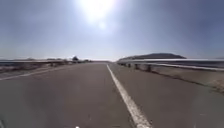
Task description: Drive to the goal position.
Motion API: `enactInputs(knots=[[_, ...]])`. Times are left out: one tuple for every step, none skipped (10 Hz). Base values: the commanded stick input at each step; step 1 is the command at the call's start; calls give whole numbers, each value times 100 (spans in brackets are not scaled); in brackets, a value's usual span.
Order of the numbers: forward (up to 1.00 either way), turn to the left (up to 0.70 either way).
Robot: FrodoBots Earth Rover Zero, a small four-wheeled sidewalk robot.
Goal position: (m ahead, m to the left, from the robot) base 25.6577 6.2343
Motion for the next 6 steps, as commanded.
enactInputs(knots=[[70,0],[70,0],[70,0],[70,0],[70,0],[70,0]])
